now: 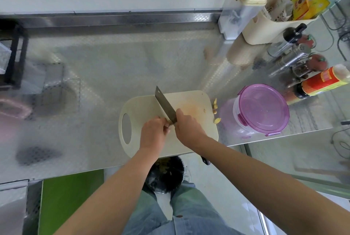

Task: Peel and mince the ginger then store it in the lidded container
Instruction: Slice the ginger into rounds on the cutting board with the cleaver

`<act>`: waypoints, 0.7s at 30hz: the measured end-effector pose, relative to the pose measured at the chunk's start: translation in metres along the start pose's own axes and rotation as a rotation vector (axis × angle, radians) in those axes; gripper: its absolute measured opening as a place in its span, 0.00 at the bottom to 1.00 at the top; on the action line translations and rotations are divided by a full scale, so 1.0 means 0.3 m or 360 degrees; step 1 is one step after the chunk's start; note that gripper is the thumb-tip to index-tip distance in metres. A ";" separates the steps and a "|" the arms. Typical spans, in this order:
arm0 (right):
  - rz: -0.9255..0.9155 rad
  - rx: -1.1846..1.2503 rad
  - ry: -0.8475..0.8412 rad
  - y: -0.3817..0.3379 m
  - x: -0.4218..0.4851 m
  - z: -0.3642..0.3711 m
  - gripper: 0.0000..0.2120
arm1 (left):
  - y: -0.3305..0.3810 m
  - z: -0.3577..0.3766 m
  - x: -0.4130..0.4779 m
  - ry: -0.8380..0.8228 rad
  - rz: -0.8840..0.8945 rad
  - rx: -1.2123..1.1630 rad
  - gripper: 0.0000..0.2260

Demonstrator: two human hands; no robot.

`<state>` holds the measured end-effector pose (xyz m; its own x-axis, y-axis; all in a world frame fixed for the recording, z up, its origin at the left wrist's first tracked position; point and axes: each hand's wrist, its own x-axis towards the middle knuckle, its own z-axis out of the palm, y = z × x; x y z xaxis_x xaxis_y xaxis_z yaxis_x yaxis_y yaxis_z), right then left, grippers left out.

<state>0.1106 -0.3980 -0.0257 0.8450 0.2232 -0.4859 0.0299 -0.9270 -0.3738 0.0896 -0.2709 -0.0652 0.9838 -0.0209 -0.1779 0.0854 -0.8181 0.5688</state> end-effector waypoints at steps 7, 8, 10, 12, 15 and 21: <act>0.0019 -0.0035 -0.0026 0.040 -0.047 0.020 0.07 | -0.001 -0.004 -0.002 0.0017 0.0020 0.0002 0.01; 0.0022 -0.0041 -0.0019 0.041 -0.049 0.025 0.07 | -0.001 -0.003 -0.002 0.0024 0.0018 -0.0007 0.01; 0.0013 -0.0029 -0.0003 0.035 -0.033 0.035 0.08 | -0.004 -0.002 -0.001 0.0027 0.0015 -0.0025 0.01; -0.0012 -0.0013 0.0012 0.020 -0.007 0.035 0.08 | -0.009 0.002 0.000 0.0048 0.0015 -0.0050 0.01; -0.0034 -0.0005 0.0053 0.009 0.015 0.038 0.06 | -0.011 0.008 -0.003 0.0067 0.0010 -0.0085 0.03; -0.0024 -0.0016 0.0053 0.017 -0.004 0.041 0.07 | -0.005 0.003 -0.004 0.0059 -0.0002 -0.0082 0.02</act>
<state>0.1032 -0.3994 -0.0366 0.8618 0.2274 -0.4534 0.0481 -0.9265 -0.3732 0.0881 -0.2701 -0.0664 0.9888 0.0023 -0.1493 0.0938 -0.7874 0.6093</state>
